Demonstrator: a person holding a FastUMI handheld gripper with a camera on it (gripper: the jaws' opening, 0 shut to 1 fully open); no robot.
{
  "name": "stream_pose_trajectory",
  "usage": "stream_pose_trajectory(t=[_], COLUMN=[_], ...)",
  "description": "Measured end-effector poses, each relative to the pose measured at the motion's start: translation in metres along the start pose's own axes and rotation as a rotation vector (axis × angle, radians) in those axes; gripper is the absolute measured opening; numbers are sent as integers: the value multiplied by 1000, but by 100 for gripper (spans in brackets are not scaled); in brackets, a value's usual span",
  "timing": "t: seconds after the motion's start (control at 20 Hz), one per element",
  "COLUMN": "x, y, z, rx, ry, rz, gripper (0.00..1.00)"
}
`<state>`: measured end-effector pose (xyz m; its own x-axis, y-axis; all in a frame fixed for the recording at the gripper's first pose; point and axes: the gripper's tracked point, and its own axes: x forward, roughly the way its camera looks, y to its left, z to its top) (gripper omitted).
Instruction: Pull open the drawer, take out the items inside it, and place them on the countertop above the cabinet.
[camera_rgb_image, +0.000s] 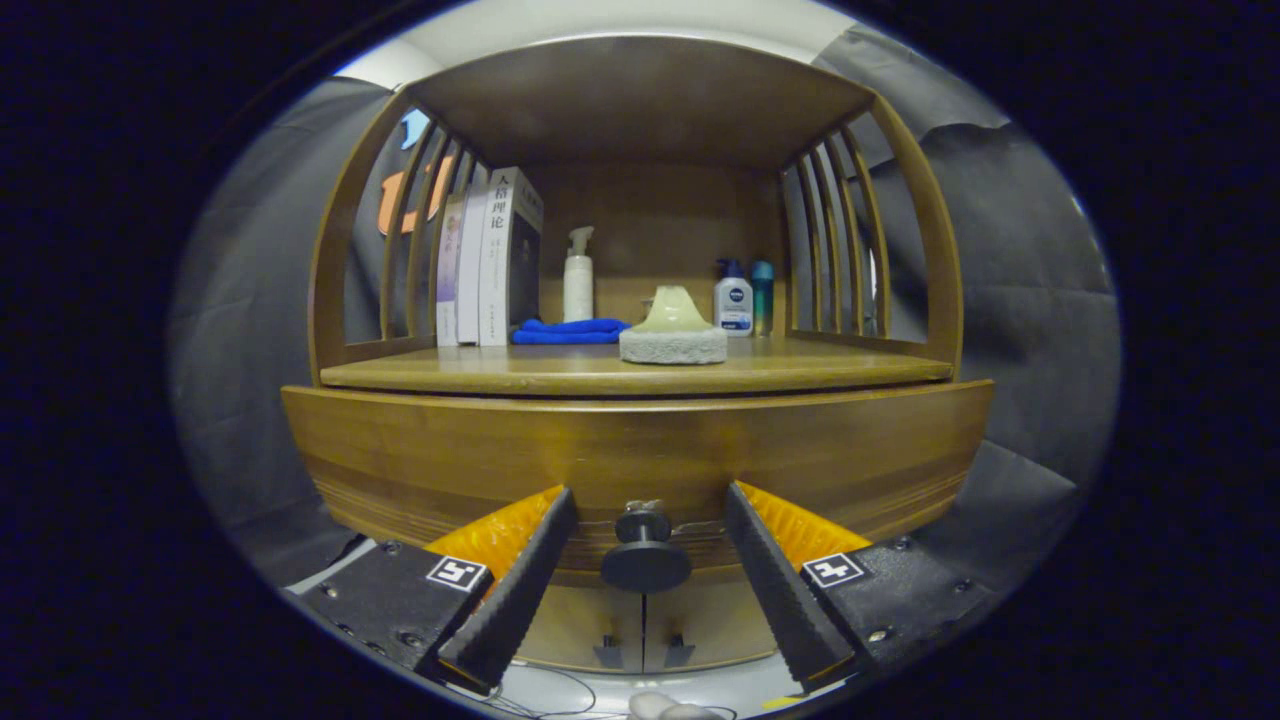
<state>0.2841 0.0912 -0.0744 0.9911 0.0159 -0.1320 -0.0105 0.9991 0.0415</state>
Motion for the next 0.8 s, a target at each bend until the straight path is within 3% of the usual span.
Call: stream_pose_trajectory(t=[0.8], x=[3], y=[1], z=[1], rx=[25], ry=[46], rz=[9], gripper=[99])
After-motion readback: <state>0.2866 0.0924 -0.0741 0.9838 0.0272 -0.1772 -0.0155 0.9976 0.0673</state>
